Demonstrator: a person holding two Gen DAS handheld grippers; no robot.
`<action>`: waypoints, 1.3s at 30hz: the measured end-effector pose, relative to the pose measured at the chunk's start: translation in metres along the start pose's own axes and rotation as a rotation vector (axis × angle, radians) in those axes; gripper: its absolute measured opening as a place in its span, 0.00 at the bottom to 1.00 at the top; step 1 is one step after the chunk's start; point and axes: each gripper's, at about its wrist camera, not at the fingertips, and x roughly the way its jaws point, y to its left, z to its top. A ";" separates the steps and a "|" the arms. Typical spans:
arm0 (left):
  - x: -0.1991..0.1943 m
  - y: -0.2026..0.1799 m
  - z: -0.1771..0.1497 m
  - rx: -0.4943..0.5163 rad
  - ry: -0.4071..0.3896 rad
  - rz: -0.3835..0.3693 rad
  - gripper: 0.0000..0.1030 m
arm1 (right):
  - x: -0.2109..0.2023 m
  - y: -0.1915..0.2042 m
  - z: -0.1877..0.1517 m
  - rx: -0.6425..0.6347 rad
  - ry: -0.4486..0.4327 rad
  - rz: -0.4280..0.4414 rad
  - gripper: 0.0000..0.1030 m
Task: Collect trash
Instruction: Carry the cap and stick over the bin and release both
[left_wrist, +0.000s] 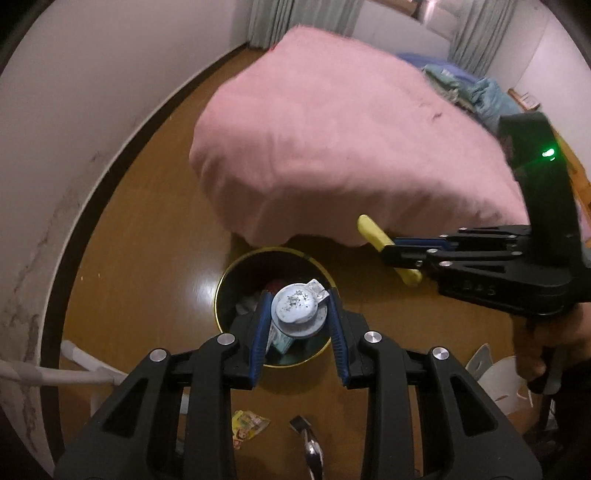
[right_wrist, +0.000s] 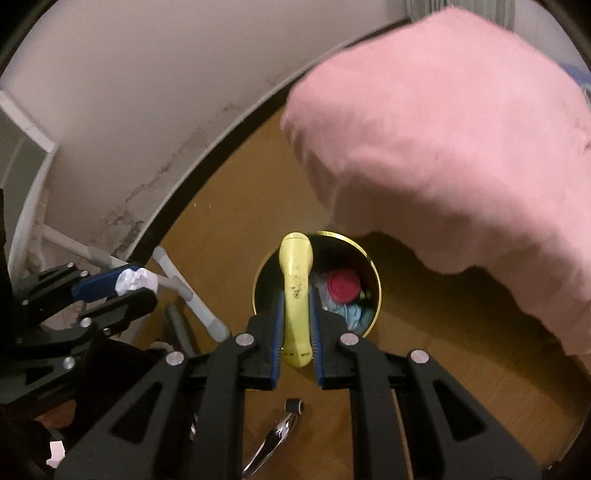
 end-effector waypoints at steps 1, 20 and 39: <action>0.012 0.003 0.001 -0.007 0.013 0.005 0.28 | 0.007 -0.003 -0.002 0.008 0.014 0.003 0.13; 0.043 0.009 0.006 -0.058 0.042 0.033 0.61 | 0.042 -0.014 0.006 0.028 0.055 0.023 0.13; -0.038 -0.013 0.021 -0.016 -0.088 0.109 0.91 | -0.030 -0.015 0.023 0.046 -0.086 -0.053 0.75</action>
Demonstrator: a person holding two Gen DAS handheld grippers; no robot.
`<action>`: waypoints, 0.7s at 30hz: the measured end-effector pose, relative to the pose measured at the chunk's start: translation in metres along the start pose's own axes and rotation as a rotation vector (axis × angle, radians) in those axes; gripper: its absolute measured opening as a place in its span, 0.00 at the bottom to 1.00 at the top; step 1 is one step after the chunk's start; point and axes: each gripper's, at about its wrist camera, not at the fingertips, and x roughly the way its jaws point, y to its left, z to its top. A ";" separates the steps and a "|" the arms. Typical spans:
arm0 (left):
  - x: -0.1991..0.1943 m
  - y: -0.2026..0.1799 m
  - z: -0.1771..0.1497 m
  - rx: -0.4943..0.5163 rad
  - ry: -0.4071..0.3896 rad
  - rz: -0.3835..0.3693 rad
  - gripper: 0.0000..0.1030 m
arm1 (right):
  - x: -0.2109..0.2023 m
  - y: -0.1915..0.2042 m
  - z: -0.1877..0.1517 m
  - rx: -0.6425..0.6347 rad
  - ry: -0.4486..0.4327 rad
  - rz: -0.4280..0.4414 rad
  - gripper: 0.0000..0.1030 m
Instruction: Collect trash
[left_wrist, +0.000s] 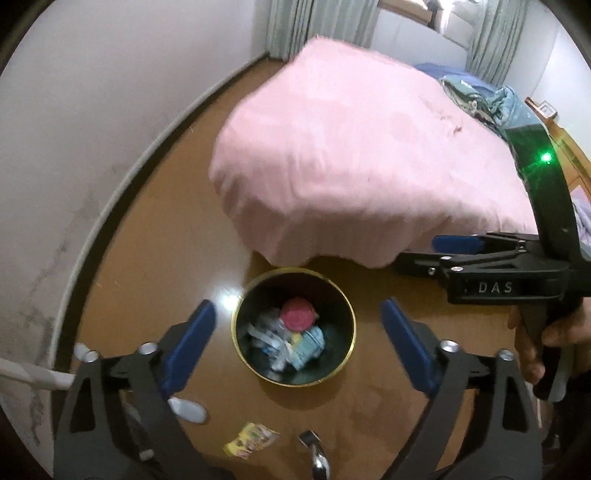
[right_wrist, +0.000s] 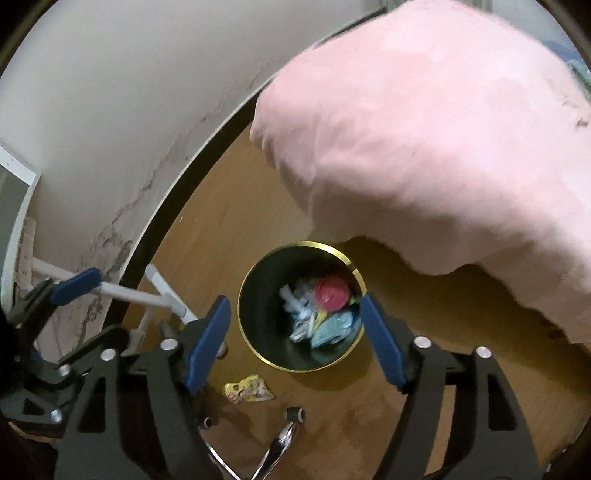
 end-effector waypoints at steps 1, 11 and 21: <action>-0.018 -0.001 0.003 0.004 -0.033 0.031 0.92 | -0.010 0.005 0.001 -0.014 -0.024 -0.008 0.78; -0.213 0.081 -0.046 -0.181 -0.247 0.341 0.94 | -0.099 0.197 0.011 -0.376 -0.224 0.196 0.91; -0.367 0.216 -0.222 -0.689 -0.200 0.807 0.94 | -0.117 0.439 -0.076 -0.808 -0.177 0.492 0.92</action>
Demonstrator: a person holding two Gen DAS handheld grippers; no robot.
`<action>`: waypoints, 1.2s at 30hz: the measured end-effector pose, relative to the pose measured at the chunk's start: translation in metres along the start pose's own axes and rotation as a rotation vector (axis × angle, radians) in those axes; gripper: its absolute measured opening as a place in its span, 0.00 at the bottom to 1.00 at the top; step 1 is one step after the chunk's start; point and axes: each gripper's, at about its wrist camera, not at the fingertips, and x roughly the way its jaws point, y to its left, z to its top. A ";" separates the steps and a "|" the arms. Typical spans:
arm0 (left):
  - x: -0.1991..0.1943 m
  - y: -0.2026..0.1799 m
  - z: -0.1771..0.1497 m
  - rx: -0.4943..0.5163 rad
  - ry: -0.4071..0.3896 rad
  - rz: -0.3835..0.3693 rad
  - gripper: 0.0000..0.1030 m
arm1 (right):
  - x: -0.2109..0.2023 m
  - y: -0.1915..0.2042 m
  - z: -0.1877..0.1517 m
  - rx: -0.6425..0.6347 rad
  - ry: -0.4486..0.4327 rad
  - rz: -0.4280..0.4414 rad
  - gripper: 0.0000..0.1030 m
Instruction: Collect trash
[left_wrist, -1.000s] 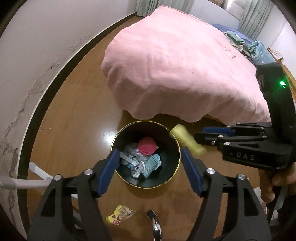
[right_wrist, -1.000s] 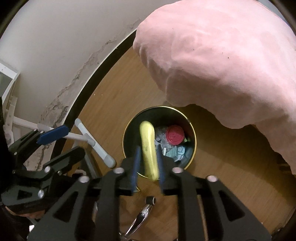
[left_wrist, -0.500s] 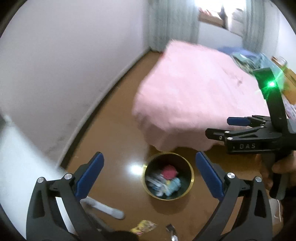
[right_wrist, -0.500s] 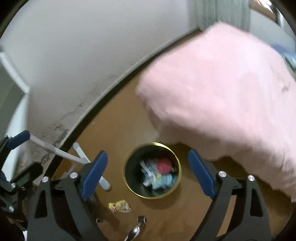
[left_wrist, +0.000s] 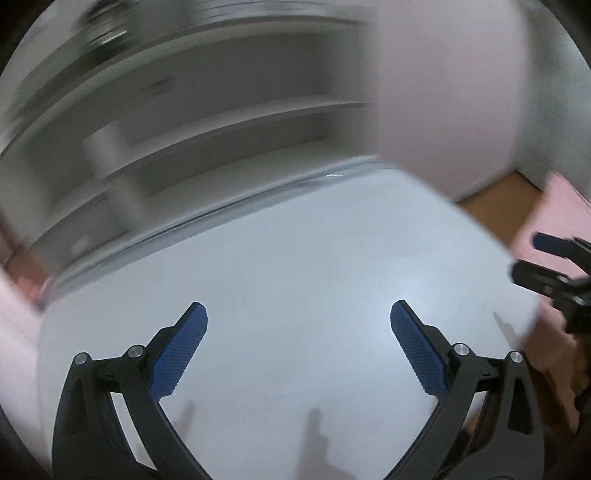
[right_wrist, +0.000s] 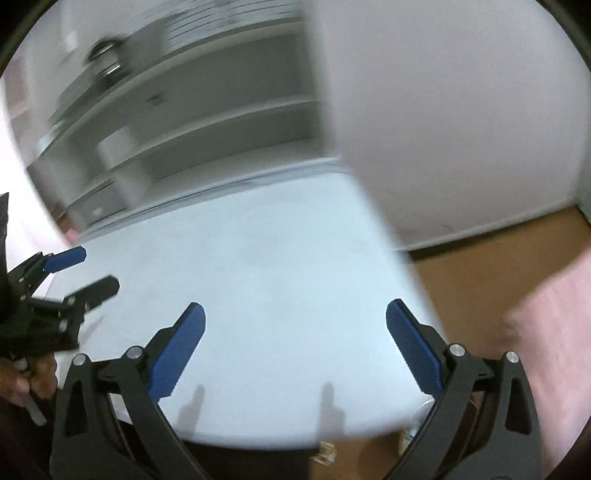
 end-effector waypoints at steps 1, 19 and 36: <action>-0.003 0.024 -0.005 -0.040 0.006 0.049 0.94 | 0.005 0.013 0.003 -0.015 0.003 0.017 0.92; -0.044 0.168 -0.057 -0.239 0.008 0.209 0.94 | 0.041 0.126 0.012 -0.131 0.058 0.086 0.92; -0.049 0.169 -0.062 -0.251 0.008 0.200 0.94 | 0.035 0.127 0.011 -0.131 0.041 0.075 0.92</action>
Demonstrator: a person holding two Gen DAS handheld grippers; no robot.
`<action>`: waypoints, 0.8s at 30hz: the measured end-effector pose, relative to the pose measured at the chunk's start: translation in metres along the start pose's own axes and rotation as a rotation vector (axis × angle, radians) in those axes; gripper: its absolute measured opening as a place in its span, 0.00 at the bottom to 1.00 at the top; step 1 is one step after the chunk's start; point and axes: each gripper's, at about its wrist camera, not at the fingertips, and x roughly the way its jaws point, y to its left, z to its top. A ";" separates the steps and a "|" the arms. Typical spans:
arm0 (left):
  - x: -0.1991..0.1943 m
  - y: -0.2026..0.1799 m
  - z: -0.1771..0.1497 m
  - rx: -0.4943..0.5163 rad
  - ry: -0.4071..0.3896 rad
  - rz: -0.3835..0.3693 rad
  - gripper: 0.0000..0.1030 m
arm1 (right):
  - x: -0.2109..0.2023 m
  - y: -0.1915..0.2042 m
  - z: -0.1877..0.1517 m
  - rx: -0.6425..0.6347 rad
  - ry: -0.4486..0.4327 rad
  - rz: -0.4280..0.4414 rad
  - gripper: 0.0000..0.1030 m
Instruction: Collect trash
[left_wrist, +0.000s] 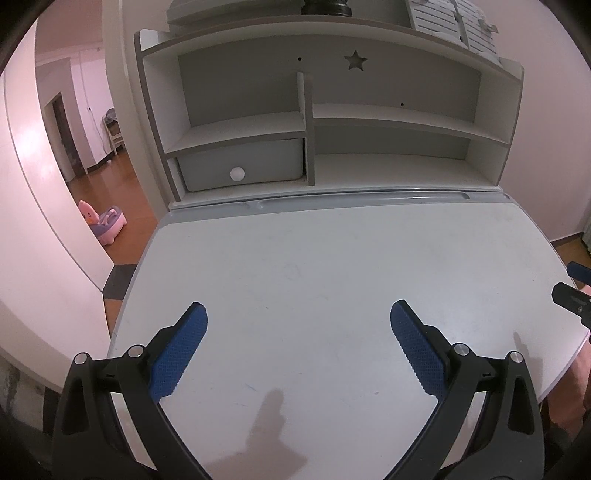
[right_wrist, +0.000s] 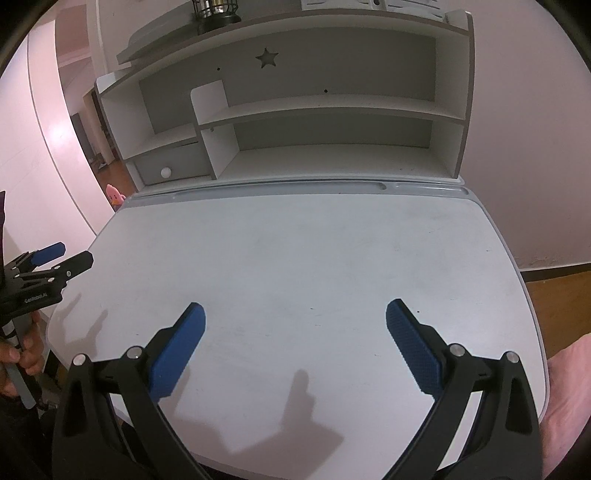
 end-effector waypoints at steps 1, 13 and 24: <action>-0.001 0.000 0.000 0.000 -0.001 -0.002 0.94 | -0.001 0.000 0.000 0.000 -0.001 0.000 0.92; -0.002 -0.002 -0.001 0.005 -0.002 -0.003 0.94 | -0.004 0.000 0.000 0.002 -0.007 -0.001 0.92; -0.004 -0.002 -0.003 0.005 -0.001 -0.004 0.94 | -0.005 -0.001 0.000 0.001 -0.010 -0.002 0.92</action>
